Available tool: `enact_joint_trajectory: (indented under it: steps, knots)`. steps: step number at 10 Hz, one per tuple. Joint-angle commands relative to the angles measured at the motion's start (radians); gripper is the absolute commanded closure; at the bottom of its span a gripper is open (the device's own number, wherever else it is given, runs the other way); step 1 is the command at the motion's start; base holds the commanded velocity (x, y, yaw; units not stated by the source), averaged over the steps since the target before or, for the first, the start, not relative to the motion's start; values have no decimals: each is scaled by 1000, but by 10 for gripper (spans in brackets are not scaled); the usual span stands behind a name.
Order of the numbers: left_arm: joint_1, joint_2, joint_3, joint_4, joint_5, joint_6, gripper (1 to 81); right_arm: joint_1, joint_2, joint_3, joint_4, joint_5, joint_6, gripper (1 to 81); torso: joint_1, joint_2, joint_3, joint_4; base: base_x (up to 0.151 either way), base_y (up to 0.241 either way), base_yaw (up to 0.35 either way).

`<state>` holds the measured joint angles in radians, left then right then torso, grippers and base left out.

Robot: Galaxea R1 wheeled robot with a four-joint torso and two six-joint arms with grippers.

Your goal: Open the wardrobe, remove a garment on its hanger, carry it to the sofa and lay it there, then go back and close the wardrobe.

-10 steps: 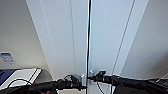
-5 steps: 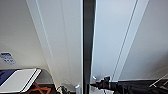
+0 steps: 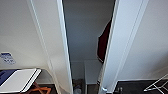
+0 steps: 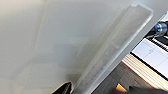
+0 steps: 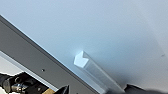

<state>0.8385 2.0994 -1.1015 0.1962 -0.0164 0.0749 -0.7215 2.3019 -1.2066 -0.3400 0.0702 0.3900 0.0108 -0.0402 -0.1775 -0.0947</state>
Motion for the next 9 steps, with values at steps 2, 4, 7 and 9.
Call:
enact_joint_trajectory:
  steps: [2,4,7,9]
  knots:
    - [96,-215,299,92,-43,-14,10,-103,-284,266,-99,155,35,10,0,0,0,0,0,0,0]
    - [269,-376,295,153,-224,-14,10,-161,-455,319,-108,279,36,10,0,0,0,0,0,0,0]
    - [614,-466,113,195,-674,-33,10,-328,-652,268,-95,502,52,10,0,0,0,0,0,0,0]
    - [815,-385,-120,174,-935,-165,10,-478,-646,125,80,522,58,10,0,0,1,0,0,0,0]
